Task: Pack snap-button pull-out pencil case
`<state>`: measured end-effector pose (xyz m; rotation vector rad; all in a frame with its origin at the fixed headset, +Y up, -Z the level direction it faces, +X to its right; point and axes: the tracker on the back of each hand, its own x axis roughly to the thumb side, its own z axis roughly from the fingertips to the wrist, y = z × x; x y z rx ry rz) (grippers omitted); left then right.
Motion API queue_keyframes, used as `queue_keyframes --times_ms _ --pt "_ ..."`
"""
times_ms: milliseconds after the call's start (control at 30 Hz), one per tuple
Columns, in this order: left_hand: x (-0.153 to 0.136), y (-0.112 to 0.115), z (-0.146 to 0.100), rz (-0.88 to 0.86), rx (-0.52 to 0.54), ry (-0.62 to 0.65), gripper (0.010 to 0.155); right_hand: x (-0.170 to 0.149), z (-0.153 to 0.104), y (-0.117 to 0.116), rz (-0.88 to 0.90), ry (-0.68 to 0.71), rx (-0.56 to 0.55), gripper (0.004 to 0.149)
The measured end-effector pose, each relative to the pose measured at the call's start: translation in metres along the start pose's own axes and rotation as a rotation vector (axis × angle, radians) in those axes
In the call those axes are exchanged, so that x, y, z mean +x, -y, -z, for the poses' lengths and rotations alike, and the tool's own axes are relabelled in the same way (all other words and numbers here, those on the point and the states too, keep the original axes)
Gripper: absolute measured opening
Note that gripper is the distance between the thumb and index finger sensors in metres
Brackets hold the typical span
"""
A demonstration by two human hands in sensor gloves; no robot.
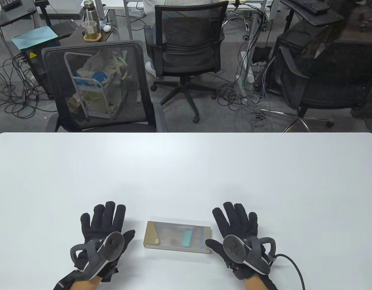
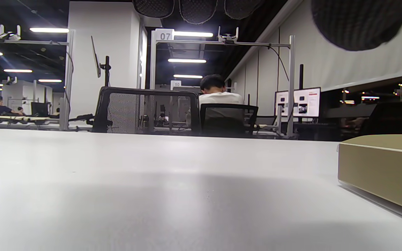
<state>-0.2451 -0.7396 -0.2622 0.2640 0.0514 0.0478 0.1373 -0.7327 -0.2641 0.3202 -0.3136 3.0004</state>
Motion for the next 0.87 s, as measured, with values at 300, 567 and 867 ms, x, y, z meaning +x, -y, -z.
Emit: queue_keyframes --times_ms 300,567,867 --pt "0.0003 -0.0004 -0.0003 0.008 0.004 0.004 0.088 -0.0002 0.0001 -0.0006 0.013 0.001 0.001 0.089" --pt "0.0007 -0.0009 -0.0007 0.010 0.005 0.004 0.088 -0.0001 0.0000 -0.0004 0.004 0.001 -0.001 0.089" --pt "0.0011 -0.0009 -0.0009 0.011 0.006 0.005 0.088 0.0002 -0.0002 -0.0003 0.003 0.001 0.002 0.089"
